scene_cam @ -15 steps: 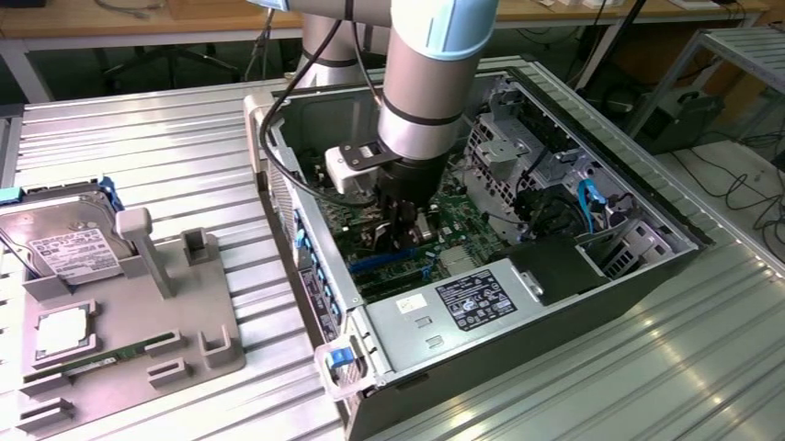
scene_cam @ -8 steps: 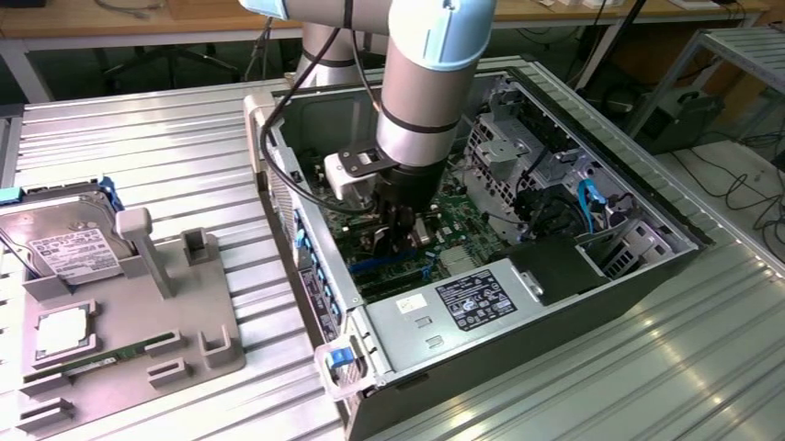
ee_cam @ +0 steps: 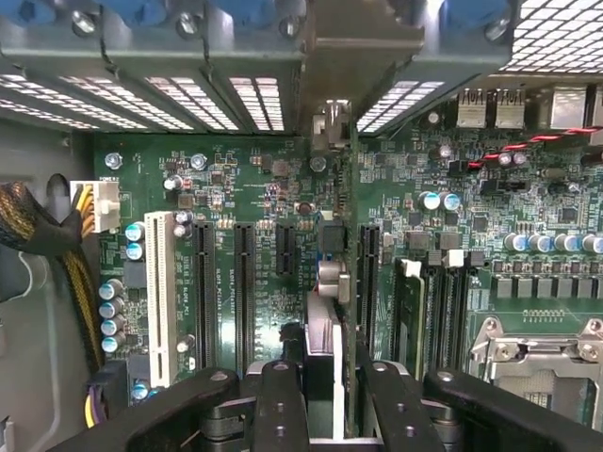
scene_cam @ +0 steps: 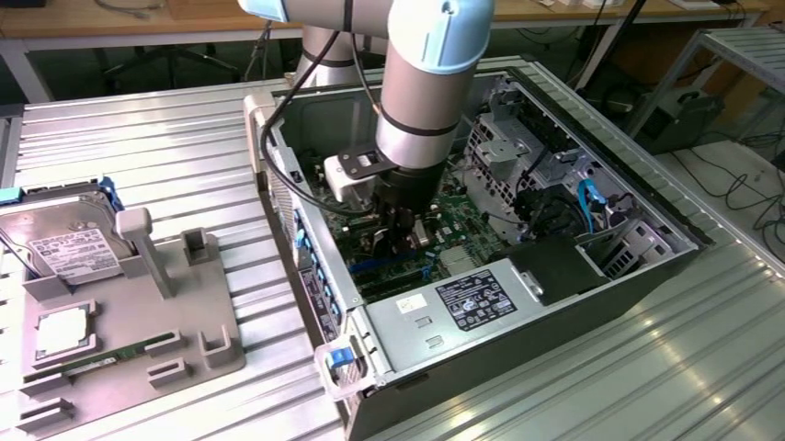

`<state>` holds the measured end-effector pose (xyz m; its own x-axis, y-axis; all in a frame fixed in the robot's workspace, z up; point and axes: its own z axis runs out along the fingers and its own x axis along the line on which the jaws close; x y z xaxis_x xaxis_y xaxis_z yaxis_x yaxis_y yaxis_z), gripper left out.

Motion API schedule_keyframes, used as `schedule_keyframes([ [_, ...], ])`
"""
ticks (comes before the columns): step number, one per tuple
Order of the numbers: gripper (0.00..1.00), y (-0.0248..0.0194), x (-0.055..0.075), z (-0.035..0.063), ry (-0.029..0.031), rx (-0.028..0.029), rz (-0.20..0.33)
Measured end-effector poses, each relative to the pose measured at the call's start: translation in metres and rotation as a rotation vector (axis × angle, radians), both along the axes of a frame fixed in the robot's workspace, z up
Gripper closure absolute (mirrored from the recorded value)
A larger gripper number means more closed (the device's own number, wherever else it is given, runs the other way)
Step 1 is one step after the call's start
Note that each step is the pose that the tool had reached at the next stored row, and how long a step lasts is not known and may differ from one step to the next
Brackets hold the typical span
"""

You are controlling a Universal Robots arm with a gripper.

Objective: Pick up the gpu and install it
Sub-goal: 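Insert the gpu into the slot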

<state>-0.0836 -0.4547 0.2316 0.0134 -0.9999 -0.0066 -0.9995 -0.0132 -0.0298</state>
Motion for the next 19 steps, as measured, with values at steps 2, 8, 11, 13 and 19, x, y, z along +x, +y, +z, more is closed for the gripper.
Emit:
schedule_keyframes([
  [2, 0.72, -0.0001, 0.000, -0.0026, 0.0011, -0.0008, 0.000],
  [8, 0.72, 0.0001, 0.000, -0.0073, 0.0017, 0.0001, 0.000],
  [11, 0.72, 0.0004, 0.000, -0.0045, 0.0005, 0.0023, 0.000],
  [13, 0.72, 0.0003, 0.000, -0.0019, 0.0004, 0.0018, 0.000],
  [19, 0.72, 0.0001, 0.000, 0.0028, 0.0009, 0.0006, 0.000],
])
